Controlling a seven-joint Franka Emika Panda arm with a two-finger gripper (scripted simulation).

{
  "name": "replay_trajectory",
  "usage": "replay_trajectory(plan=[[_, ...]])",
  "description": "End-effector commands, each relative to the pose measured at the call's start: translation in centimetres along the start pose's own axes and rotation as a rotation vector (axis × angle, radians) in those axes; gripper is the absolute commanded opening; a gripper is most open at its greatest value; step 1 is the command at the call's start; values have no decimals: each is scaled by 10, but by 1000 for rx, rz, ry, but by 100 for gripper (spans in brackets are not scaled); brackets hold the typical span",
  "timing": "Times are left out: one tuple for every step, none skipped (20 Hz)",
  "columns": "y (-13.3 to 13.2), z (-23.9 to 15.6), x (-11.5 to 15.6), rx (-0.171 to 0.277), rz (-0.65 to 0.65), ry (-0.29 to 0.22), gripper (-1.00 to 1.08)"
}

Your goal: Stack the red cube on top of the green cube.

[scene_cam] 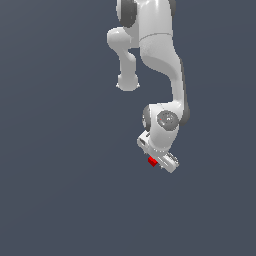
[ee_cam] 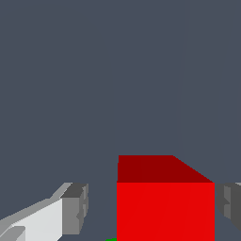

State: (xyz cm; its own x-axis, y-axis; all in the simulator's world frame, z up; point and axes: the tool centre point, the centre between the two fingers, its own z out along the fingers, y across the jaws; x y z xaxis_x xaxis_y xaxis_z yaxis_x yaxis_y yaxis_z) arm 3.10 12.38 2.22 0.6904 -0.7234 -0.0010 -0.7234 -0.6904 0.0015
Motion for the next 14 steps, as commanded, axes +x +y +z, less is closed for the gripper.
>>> replay_trajectory(plan=[[-1,2,1,2,0,1,100],[-1,2,1,2,0,1,100],[-1,2,1,2,0,1,-100],[-1,2,1,2,0,1,-100],[-1,2,1,2,0,1,-100],[-1,2,1,2,0,1,-100],[-1,2,1,2,0,1,-100],[-1,2,1,2,0,1,-100],[-1,2,1,2,0,1,-100],[-1,2,1,2,0,1,-100],[-1,2,1,2,0,1,-100],[-1,2,1,2,0,1,-100],[-1,2,1,2,0,1,-100],[-1,2,1,2,0,1,-100]])
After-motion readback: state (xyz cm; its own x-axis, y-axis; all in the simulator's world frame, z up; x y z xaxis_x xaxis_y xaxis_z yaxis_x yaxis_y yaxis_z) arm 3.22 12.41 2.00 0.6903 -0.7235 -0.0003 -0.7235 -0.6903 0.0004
